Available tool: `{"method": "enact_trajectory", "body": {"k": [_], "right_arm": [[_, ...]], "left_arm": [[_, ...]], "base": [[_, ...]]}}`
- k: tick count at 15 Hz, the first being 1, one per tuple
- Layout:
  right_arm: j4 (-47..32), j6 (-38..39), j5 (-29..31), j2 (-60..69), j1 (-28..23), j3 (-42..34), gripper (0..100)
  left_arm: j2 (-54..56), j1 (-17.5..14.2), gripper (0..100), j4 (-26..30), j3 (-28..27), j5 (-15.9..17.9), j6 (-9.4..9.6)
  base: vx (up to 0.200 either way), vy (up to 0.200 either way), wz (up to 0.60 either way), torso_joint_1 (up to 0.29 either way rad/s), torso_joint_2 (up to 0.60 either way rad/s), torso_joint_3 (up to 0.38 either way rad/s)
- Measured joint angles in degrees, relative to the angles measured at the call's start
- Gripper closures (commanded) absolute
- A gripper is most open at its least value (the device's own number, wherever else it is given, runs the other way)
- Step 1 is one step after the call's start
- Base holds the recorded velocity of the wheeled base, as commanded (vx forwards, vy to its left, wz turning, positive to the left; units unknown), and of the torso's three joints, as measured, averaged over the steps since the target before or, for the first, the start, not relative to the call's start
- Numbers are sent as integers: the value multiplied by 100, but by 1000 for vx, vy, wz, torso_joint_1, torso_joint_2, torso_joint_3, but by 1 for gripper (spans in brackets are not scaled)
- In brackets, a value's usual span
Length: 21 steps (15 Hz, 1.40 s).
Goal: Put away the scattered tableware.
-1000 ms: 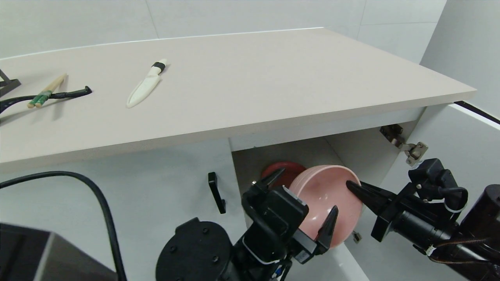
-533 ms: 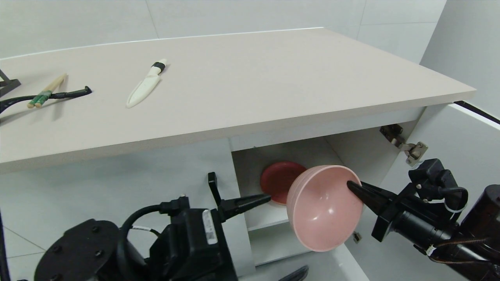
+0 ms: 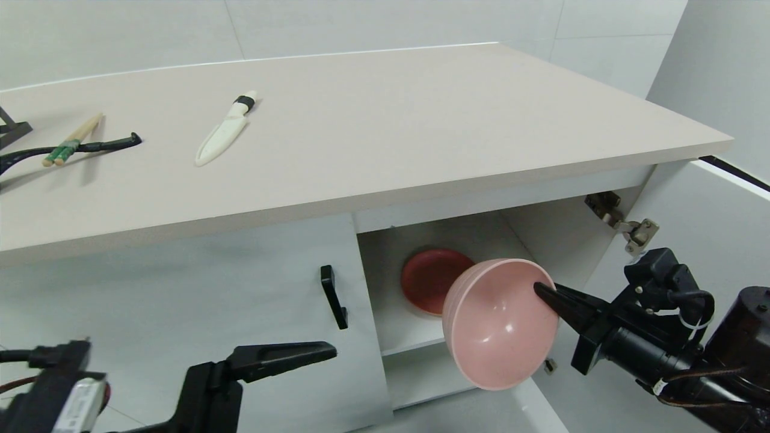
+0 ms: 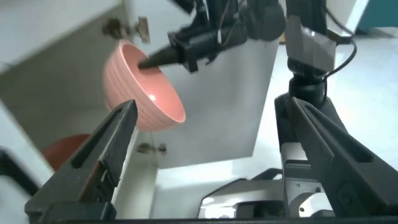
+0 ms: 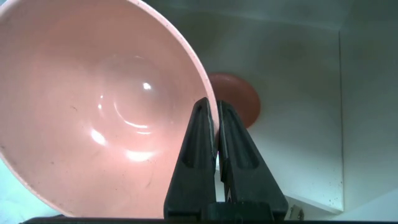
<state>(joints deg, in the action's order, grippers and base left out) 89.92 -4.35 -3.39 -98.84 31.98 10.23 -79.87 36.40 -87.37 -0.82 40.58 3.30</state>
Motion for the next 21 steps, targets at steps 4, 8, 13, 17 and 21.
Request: {"method": "enact_trajectory", "body": {"k": [4, 8, 13, 17, 21], "right_arm": [[0, -2, 6, -50, 0, -41, 100], [2, 4, 9, -61, 0, -102, 100], [-6, 0, 0, 35, -26, -610, 100], [2, 362, 0, 88, -434, -664, 100], [2, 552, -2, 46, -511, -373, 100]], "left_arm": [[1908, -547, 0, 1877, 61, 33, 28], [4314, -1596, 0, 5141, 63, -1242, -90], [6468, -2896, 0, 7712, 82, -3243, -222], [7467, -3695, 0, 8412, 82, -3895, -461], [7746, -3761, 0, 8426, 74, -4945, 327]], "base": [[0, 0, 0, 0, 0, 0], [0, 0, 0, 0, 0, 0], [0, 0, 0, 0, 0, 0], [0, 0, 0, 0, 0, 0], [0, 0, 0, 0, 0, 0]]}}
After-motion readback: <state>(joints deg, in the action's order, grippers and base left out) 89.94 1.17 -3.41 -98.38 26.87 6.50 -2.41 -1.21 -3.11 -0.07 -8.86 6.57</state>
